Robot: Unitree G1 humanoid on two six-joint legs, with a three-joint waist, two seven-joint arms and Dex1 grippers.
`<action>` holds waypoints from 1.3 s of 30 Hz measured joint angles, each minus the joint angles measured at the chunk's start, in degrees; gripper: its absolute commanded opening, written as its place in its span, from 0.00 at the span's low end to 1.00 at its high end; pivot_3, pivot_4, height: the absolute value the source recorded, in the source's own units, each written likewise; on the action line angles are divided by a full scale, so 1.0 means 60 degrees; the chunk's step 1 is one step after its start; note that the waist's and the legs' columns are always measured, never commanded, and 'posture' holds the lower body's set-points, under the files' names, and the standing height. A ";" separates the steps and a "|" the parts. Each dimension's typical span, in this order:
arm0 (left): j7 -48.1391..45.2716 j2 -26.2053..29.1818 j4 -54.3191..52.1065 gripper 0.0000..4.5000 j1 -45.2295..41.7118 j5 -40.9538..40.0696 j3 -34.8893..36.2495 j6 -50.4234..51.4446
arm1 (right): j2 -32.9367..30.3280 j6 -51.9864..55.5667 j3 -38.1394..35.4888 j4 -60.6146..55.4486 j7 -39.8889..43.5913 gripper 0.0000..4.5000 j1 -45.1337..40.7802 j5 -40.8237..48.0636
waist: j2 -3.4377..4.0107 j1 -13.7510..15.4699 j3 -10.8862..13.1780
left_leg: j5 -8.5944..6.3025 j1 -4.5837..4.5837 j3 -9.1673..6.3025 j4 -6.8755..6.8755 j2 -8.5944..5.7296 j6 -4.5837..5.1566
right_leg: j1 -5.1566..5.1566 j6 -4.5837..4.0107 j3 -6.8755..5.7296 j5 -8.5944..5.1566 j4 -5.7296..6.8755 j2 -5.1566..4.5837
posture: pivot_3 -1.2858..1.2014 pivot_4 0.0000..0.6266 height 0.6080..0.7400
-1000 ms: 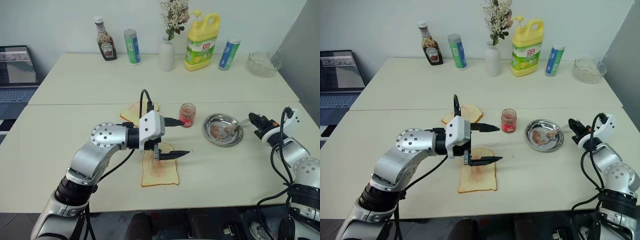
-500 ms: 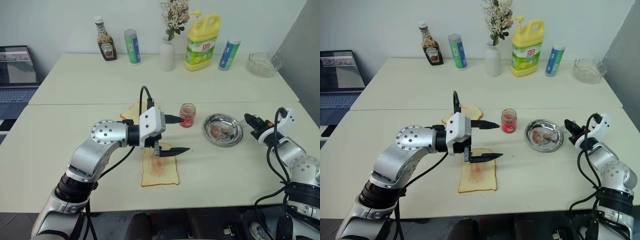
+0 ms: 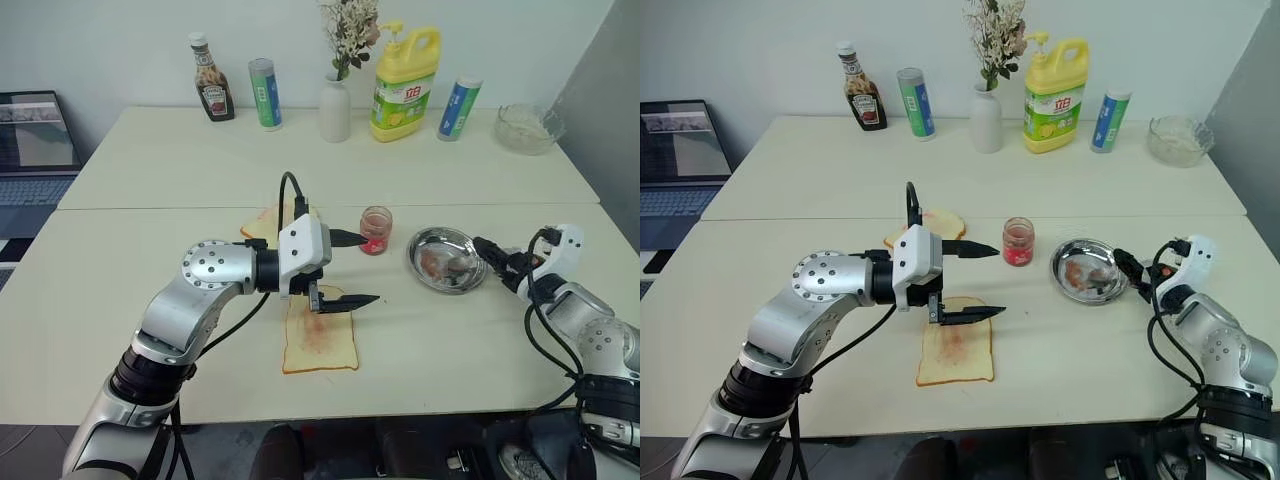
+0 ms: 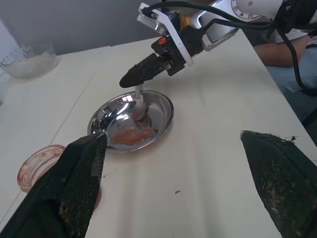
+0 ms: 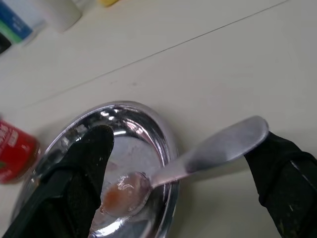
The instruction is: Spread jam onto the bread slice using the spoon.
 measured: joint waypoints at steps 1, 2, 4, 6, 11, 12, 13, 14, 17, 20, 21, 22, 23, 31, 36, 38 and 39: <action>0.0000 -0.0001 0.0000 1.00 0.0000 0.0005 -0.0006 -0.0002 | -0.0060 -0.0092 0.0117 -0.0083 0.0110 0.99 0.0069 -0.0177 | 0.0000 0.0000 0.0000 | 0.0000 0.0000 0.0002 0.0000 -0.0001 0.0000 | 0.0000 0.0000 0.0002 0.0000 0.0000 0.0000 | 0.52 0.24 1.00; 0.0001 -0.0001 0.0000 1.00 0.0000 0.0030 -0.0007 -0.0012 | -0.0128 -0.0251 0.0305 -0.0199 0.0254 0.99 0.0178 -0.0447 | 0.0001 0.0000 0.0000 | 0.0000 0.0001 0.0001 0.0000 -0.0001 0.0000 | 0.0000 0.0000 0.0000 0.0000 0.0000 0.0000 | 0.52 0.24 1.00; 0.0004 -0.0002 0.0000 1.00 0.0001 0.0078 -0.0008 -0.0016 | -0.0202 -0.0473 0.0564 -0.0335 0.0522 0.99 0.0322 -0.0816 | 0.0000 0.0002 0.0000 | 0.0000 0.0000 0.0001 0.0001 -0.0002 0.0000 | 0.0000 0.0000 0.0000 0.0000 0.0000 0.0000 | 0.52 0.24 1.00; 0.0005 -0.0004 0.0000 1.00 0.0001 0.0098 -0.0008 -0.0018 | -0.0272 -0.0633 0.0794 -0.0530 0.0776 0.99 0.0407 -0.1135 | 0.0000 0.0002 0.0000 | 0.0000 0.0000 0.0002 0.0001 -0.0001 0.0000 | 0.0000 0.0000 0.0001 0.0000 0.0000 0.0000 | 0.52 0.24 1.00; 0.0015 -0.0006 0.0001 1.00 0.0001 0.0128 -0.0009 -0.0028 | -0.0527 -0.0960 0.0977 -0.0934 0.1168 0.99 0.0423 -0.1654 | 0.0000 0.0030 0.0000 | 0.0000 0.0000 0.0000 0.0003 -0.0002 -0.0001 | 0.0000 0.0000 -0.0001 0.0000 0.0000 -0.0001 | 0.52 0.24 1.00; 0.0018 -0.0008 0.0001 1.00 0.0001 0.0131 -0.0008 -0.0031 | -0.0527 -0.1007 0.0976 -0.1000 0.1171 0.99 0.0423 -0.1730 | 0.0000 0.0032 0.0000 | 0.0000 0.0000 0.0000 0.0003 -0.0001 0.0000 | 0.0000 0.0000 -0.0001 0.0000 0.0001 -0.0001 | 0.52 0.24 1.00; 0.0018 -0.0009 0.0001 1.00 0.0001 0.0131 -0.0008 -0.0034 | -0.0527 -0.1033 0.0974 -0.1035 0.1168 0.99 0.0423 -0.1788 | 0.0000 0.0034 0.0000 | 0.0000 0.0000 0.0000 0.0003 -0.0002 0.0000 | 0.0000 0.0000 0.0000 0.0000 0.0000 -0.0001 | 0.52 0.24 1.00; 0.0019 -0.0009 0.0001 1.00 0.0001 0.0131 -0.0008 -0.0034 | -0.0530 -0.1035 0.0958 -0.1049 0.1156 0.99 0.0424 -0.1844 | 0.0000 0.0038 0.0000 | 0.0000 0.0000 0.0000 0.0004 -0.0002 -0.0001 | 0.0000 0.0000 0.0000 0.0000 0.0001 -0.0001 | 0.52 0.24 1.00; 0.0019 -0.0003 0.0000 1.00 0.0009 0.0129 0.0000 -0.0035 | -0.0527 -0.0846 0.0656 -0.1197 0.1039 0.99 0.0437 -0.1870 | 0.0000 0.0061 0.0000 | 0.0000 -0.0001 0.0000 0.0004 -0.0002 -0.0001 | 0.0001 0.0000 0.0000 0.0000 0.0001 -0.0002 | 0.52 0.24 1.00; 0.0020 0.0006 0.0000 1.00 0.0050 0.0124 0.0018 -0.0035 | -0.0497 -0.0588 0.0188 -0.1432 0.0859 0.99 0.0440 -0.1696 | 0.0000 0.0081 0.0000 | 0.0000 0.0000 -0.0001 0.0004 -0.0002 -0.0001 | 0.0001 -0.0001 0.0000 0.0001 0.0002 -0.0002 | 0.52 0.24 1.00; 0.0023 0.0008 0.0000 1.00 0.0076 0.0118 0.0033 -0.0033 | -0.0432 -0.0504 0.0022 -0.1533 0.0795 0.99 0.0456 -0.1575 | 0.0000 0.0084 0.0000 | 0.0000 0.0000 -0.0001 0.0004 -0.0001 -0.0001 | 0.0001 -0.0001 -0.0001 0.0001 0.0003 -0.0001 | 0.52 0.24 1.00; 0.0024 0.0013 0.0000 1.00 0.0109 0.0107 0.0048 -0.0029 | -0.0384 -0.0422 -0.0115 -0.1665 0.0733 0.99 0.0513 -0.1499 | 0.0001 0.0090 0.0000 | 0.0000 0.0000 -0.0002 0.0004 -0.0001 -0.0001 | 0.0000 -0.0001 -0.0001 0.0001 0.0004 -0.0002 | 0.52 0.24 1.00; 0.0025 0.0025 -0.0001 1.00 0.0144 0.0095 0.0068 -0.0014 | -0.0353 -0.0361 -0.0215 -0.1781 0.0714 0.99 0.0592 -0.1426 | 0.0000 0.0093 0.0000 | 0.0000 0.0000 -0.0003 0.0003 -0.0001 -0.0001 | 0.0001 -0.0001 -0.0002 0.0001 0.0003 -0.0001 | 0.52 0.24 1.00; 0.0112 0.1393 -0.0159 1.00 0.1127 0.0224 0.0984 0.0138 | -0.1622 -0.0429 -0.0142 -0.4453 0.2837 0.99 0.2250 -0.0769 | 0.0004 0.0087 -0.0001 | 0.0000 0.0007 -0.0005 -0.0004 0.0002 0.0000 | 0.0002 0.0002 -0.0003 -0.0002 0.0001 0.0000 | 0.52 0.24 1.00; 0.0485 0.2384 0.0076 1.00 0.2618 0.0714 0.2184 0.0126 | -0.2763 -0.0440 -0.0348 -0.5810 0.4417 0.99 0.3573 -0.0304 | -0.0003 0.0116 0.0001 | -0.0001 0.0009 -0.0005 0.0006 0.0000 0.0000 | 0.0012 0.0022 -0.0011 -0.0013 -0.0001 -0.0011 | 0.52 0.24 1.00; 0.0514 0.2513 0.0046 1.00 0.3080 0.0745 0.2430 0.0006 | -0.3003 -0.0562 -0.0354 -0.5971 0.4804 0.99 0.3887 -0.0358 | -0.0009 0.0123 0.0001 | 0.0000 0.0009 -0.0001 0.0013 -0.0003 0.0000 | 0.0016 0.0042 -0.0008 -0.0017 -0.0008 -0.0013 | 0.52 0.24 1.00; 0.0507 0.2577 0.0019 1.00 0.3397 0.0741 0.2577 -0.0079 | -0.3134 -0.0689 -0.0347 -0.6050 0.5024 0.99 0.4086 -0.0426 | -0.0010 0.0134 0.0001 | 0.0000 0.0010 0.0001 0.0014 -0.0005 0.0000 | 0.0017 0.0045 -0.0006 -0.0017 -0.0009 -0.0016 | 0.52 0.24 1.00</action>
